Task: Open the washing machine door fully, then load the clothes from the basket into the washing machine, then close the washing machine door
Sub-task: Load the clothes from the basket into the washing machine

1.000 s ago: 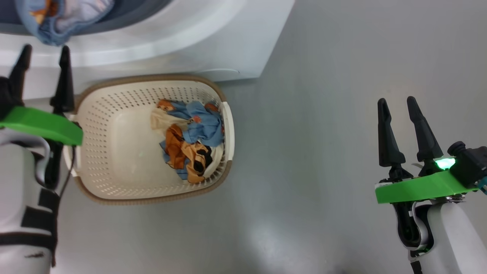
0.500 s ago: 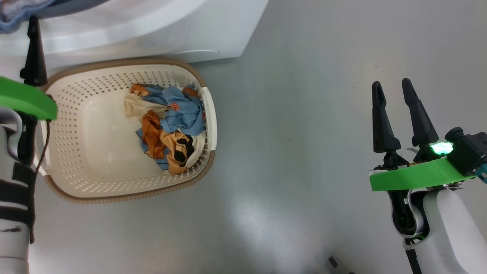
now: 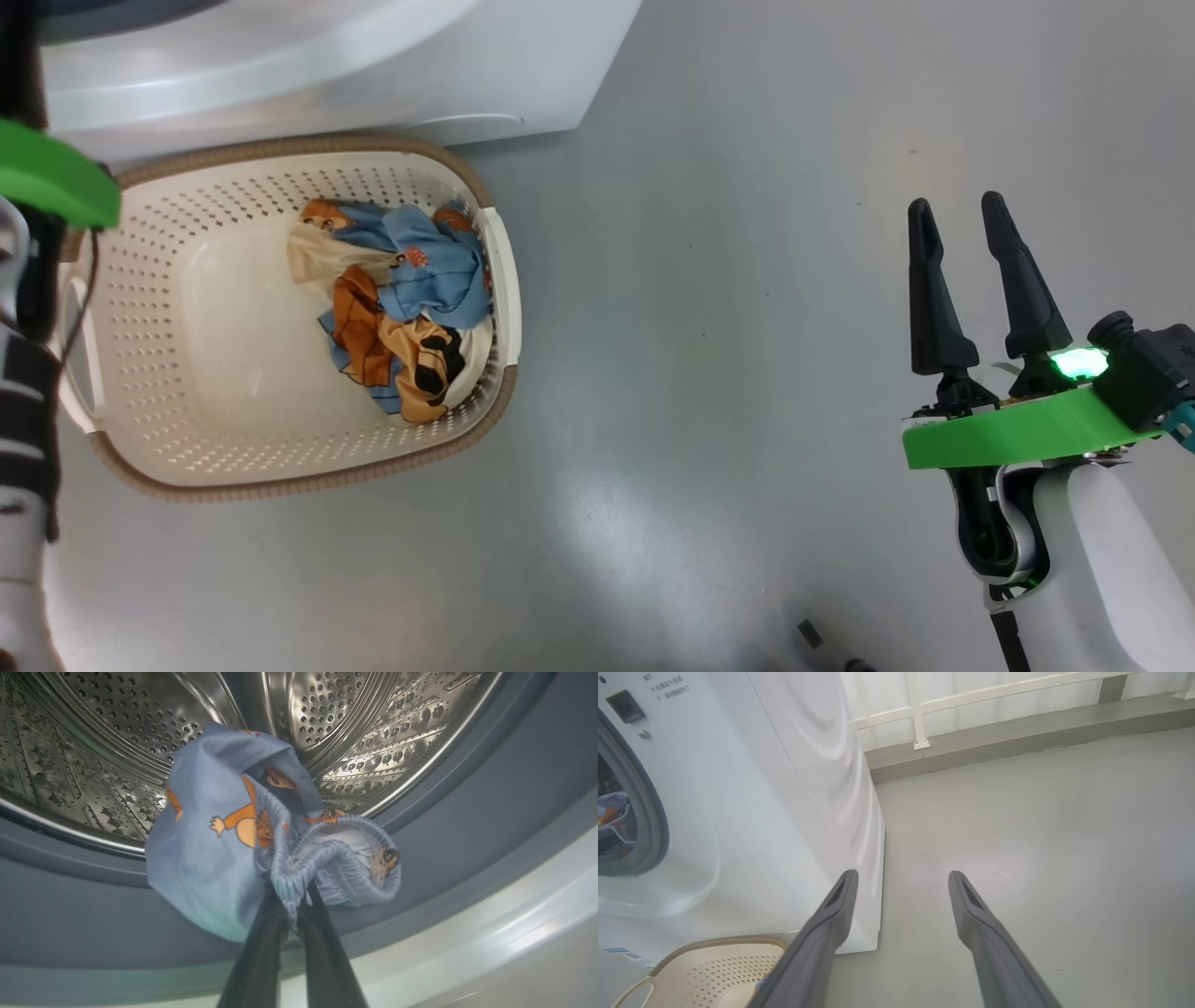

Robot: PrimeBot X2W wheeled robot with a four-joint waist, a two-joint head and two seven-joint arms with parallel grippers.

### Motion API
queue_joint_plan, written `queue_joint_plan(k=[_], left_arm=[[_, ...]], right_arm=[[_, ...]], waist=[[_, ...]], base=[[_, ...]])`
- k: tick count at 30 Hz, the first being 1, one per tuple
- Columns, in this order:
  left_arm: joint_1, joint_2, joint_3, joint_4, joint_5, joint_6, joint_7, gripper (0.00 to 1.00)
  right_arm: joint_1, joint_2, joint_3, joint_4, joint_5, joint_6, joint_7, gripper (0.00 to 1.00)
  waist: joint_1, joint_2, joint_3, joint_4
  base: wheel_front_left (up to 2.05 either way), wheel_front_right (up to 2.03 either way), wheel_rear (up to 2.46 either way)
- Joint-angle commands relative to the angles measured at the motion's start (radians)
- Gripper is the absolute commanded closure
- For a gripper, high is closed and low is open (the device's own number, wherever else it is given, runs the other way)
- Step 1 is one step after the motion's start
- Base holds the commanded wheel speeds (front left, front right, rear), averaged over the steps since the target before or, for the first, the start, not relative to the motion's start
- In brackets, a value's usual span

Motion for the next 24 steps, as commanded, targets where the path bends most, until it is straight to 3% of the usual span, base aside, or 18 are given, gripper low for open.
queue_joint_plan(k=[1, 10, 13, 18, 24], left_arm=[[-0.03, 0.06, 0.013, -0.014, 0.011, 0.001, -0.003, 1.0], [-0.23, 0.092, -0.024, 0.07, -0.014, 0.001, -0.003, 1.0], [-0.293, 0.106, 0.011, 0.005, -0.002, 0.027, -0.003, 1.0], [-0.287, 0.103, 0.028, 0.025, 0.022, 0.051, -0.003, 1.0], [-0.311, 0.101, 0.014, 0.123, 0.043, 0.046, -0.003, 1.0]], right_arm=[[-0.005, 0.005, 0.022, -0.024, 0.009, 0.005, -0.005, 0.0], [-0.019, 0.007, 0.04, -0.024, 0.033, 0.005, -0.005, 0.0], [-0.026, 0.008, 0.045, -0.027, 0.047, 0.005, -0.005, 0.0], [-0.03, 0.008, 0.057, -0.027, 0.062, 0.005, -0.005, 0.0], [-0.03, 0.008, 0.072, -0.029, 0.078, 0.005, -0.005, 0.0]], waist=[[0.0, 0.0, 0.003, -0.003], [0.0, 0.0, 0.029, -0.032], [0.0, 0.0, 0.044, -0.048], [0.0, 0.0, 0.052, -0.069], [0.0, 0.0, 0.059, -0.088]], base=[[0.0, 0.0, 0.0], [0.0, 0.0, 0.0], [0.0, 0.0, 0.0], [0.0, 0.0, 0.0], [0.0, 0.0, 0.0]])
